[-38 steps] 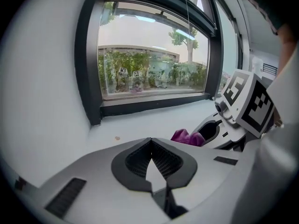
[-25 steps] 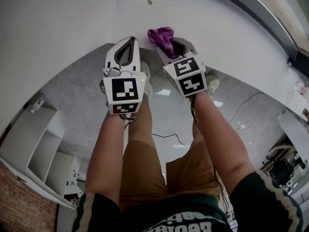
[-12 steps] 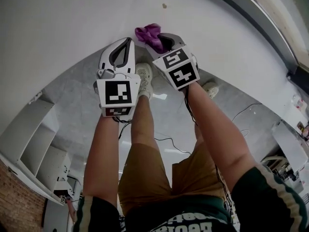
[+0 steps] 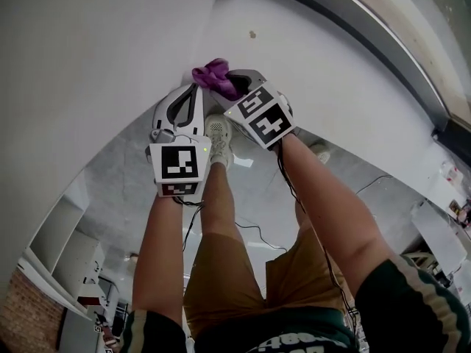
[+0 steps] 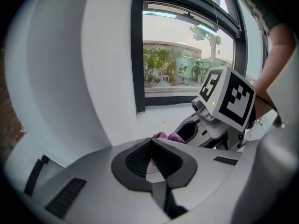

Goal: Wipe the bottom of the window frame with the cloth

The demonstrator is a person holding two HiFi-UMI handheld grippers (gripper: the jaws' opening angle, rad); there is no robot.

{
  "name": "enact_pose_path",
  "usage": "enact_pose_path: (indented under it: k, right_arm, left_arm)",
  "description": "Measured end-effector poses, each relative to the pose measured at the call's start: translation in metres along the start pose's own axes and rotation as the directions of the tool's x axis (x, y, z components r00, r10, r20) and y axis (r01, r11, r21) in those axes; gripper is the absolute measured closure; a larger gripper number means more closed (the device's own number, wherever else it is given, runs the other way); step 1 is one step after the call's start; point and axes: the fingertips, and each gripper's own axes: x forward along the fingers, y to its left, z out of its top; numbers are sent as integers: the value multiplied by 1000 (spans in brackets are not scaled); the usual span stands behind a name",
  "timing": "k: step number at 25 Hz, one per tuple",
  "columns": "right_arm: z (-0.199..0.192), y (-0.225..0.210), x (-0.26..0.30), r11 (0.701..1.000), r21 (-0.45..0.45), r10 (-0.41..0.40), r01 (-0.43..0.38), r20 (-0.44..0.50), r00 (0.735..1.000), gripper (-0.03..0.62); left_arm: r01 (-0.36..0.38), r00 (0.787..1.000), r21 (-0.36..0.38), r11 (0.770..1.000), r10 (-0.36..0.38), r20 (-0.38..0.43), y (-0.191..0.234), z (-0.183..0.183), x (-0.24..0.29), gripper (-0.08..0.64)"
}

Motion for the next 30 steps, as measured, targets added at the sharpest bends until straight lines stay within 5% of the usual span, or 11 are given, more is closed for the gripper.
enact_pose_path:
  k: [30]
  right_arm:
    - [57,-97,-8,993,-94,-64,67,33,997,434]
  left_arm:
    - [-5,1000,-48,999,5,17,-9,36,44,551]
